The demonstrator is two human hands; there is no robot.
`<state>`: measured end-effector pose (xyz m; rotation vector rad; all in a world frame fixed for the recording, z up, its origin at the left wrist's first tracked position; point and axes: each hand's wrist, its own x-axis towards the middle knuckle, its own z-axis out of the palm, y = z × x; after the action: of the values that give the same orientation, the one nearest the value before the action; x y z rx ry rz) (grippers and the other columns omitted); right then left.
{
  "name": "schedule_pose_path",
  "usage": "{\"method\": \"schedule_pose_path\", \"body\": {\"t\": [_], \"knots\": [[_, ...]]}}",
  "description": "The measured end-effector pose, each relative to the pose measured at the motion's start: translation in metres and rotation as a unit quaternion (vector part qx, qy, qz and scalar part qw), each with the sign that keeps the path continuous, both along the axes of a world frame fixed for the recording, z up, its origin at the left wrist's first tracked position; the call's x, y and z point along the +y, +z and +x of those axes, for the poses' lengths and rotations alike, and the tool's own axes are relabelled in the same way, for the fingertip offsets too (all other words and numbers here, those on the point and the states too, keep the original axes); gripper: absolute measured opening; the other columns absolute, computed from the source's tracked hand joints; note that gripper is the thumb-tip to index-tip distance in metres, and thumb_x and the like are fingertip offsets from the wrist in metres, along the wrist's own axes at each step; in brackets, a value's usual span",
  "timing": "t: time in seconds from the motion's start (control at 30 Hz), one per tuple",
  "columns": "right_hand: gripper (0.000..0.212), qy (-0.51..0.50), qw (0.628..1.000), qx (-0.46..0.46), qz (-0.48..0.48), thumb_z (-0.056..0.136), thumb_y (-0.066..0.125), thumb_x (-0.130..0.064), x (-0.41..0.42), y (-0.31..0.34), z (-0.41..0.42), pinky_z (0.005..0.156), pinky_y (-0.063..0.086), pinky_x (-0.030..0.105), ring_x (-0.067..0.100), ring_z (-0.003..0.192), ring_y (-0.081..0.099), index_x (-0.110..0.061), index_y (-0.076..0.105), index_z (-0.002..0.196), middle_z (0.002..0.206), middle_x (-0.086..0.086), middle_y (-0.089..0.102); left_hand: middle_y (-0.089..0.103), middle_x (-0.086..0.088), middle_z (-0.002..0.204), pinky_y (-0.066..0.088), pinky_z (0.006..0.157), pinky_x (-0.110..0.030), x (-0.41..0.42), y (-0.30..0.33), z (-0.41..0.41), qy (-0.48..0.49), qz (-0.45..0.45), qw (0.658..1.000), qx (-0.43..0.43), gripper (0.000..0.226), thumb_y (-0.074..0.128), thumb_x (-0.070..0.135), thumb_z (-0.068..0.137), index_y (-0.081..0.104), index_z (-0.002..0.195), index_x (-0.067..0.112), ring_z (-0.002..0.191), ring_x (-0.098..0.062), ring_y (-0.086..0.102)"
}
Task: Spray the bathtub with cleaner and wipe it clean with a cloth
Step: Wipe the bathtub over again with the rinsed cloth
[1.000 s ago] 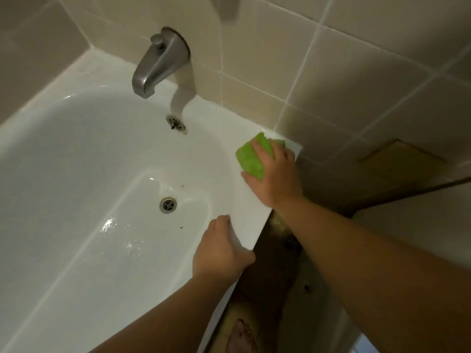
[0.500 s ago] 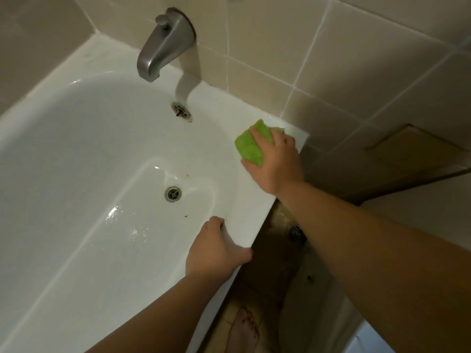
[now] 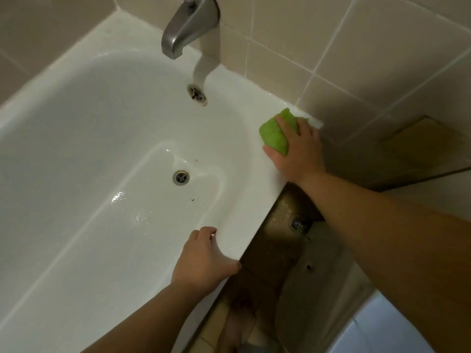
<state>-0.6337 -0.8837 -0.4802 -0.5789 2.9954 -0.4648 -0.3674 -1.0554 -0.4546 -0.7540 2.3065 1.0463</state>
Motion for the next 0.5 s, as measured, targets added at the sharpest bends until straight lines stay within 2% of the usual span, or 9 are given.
{"method": "schedule_pose_path", "body": {"t": [0.1, 0.2, 0.27, 0.3, 0.33, 0.4, 0.5], "knots": [[0.076, 0.086, 0.996, 0.016, -0.009, 0.087, 0.058, -0.064, -0.016, 0.007, 0.081, 0.111, 0.037, 0.051, 0.038, 0.134, 0.043, -0.028, 0.043, 0.152, 0.147, 0.014, 0.044, 0.045, 0.013, 0.120, 0.051, 0.095, -0.032, -0.002, 0.001, 0.011, 0.014, 0.006, 1.000, 0.005, 0.099, 0.087, 0.050, 0.057, 0.046, 0.143, 0.023, 0.116, -0.014, 0.052], [0.073, 0.231, 0.971, -0.042, -0.049, 0.089, 0.063, -0.062, -0.004, 0.010, 0.159, 0.116, 0.034, 0.052, 0.035, 0.140, 0.037, -0.033, 0.045, 0.153, 0.157, 0.007, 0.037, 0.046, 0.009, 0.121, 0.048, 0.095, -0.029, -0.005, -0.001, 0.023, 0.011, -0.004, 1.000, 0.009, 0.096, 0.088, 0.046, 0.060, 0.048, 0.143, 0.019, 0.118, -0.015, 0.052], [0.074, 0.317, 0.947, -0.046, -0.029, 0.089, 0.063, -0.062, 0.012, 0.009, 0.155, 0.121, 0.029, 0.049, 0.035, 0.144, 0.035, -0.034, 0.042, 0.155, 0.160, 0.007, 0.036, 0.048, 0.008, 0.123, 0.048, 0.095, -0.030, -0.008, -0.004, 0.032, 0.008, -0.004, 1.000, 0.006, 0.098, 0.087, 0.048, 0.059, 0.047, 0.144, 0.019, 0.118, -0.015, 0.052], [0.075, 0.327, 0.945, -0.029, -0.016, 0.089, 0.064, -0.061, 0.020, 0.004, 0.138, 0.122, 0.028, 0.048, 0.035, 0.145, 0.036, -0.032, 0.042, 0.155, 0.159, 0.010, 0.039, 0.049, 0.007, 0.126, 0.049, 0.095, -0.030, -0.010, -0.005, 0.037, 0.006, -0.002, 1.000, 0.003, 0.099, 0.086, 0.050, 0.058, 0.047, 0.144, 0.019, 0.119, -0.015, 0.052], [0.075, 0.302, 0.953, -0.017, -0.012, 0.088, 0.063, -0.061, 0.026, -0.001, 0.114, 0.122, 0.028, 0.048, 0.038, 0.144, 0.037, -0.031, 0.043, 0.154, 0.156, 0.014, 0.042, 0.048, 0.007, 0.128, 0.049, 0.095, -0.030, -0.012, -0.006, 0.041, 0.003, 0.001, 1.000, 0.000, 0.101, 0.085, 0.053, 0.058, 0.046, 0.145, 0.021, 0.119, -0.015, 0.052], [0.081, 0.171, 0.985, -0.017, -0.016, 0.086, 0.055, -0.067, 0.034, 0.003, 0.061, 0.119, 0.031, 0.054, 0.044, 0.141, 0.038, -0.029, 0.040, 0.156, 0.154, 0.022, 0.042, 0.047, 0.008, 0.129, 0.050, 0.094, -0.028, -0.014, -0.009, 0.051, -0.001, 0.006, 1.000, 0.001, 0.102, 0.085, 0.056, 0.058, 0.044, 0.145, 0.023, 0.117, -0.013, 0.051], [0.082, 0.015, 0.998, -0.050, -0.021, 0.086, 0.055, -0.070, 0.024, 0.011, 0.014, 0.118, 0.032, 0.053, 0.043, 0.140, 0.035, -0.036, 0.032, 0.158, 0.156, 0.017, 0.035, 0.048, 0.009, 0.130, 0.050, 0.097, -0.029, -0.016, -0.010, 0.062, 0.012, 0.008, 1.000, 0.012, 0.102, 0.087, 0.056, 0.060, 0.043, 0.146, 0.024, 0.117, -0.013, 0.052]]}}
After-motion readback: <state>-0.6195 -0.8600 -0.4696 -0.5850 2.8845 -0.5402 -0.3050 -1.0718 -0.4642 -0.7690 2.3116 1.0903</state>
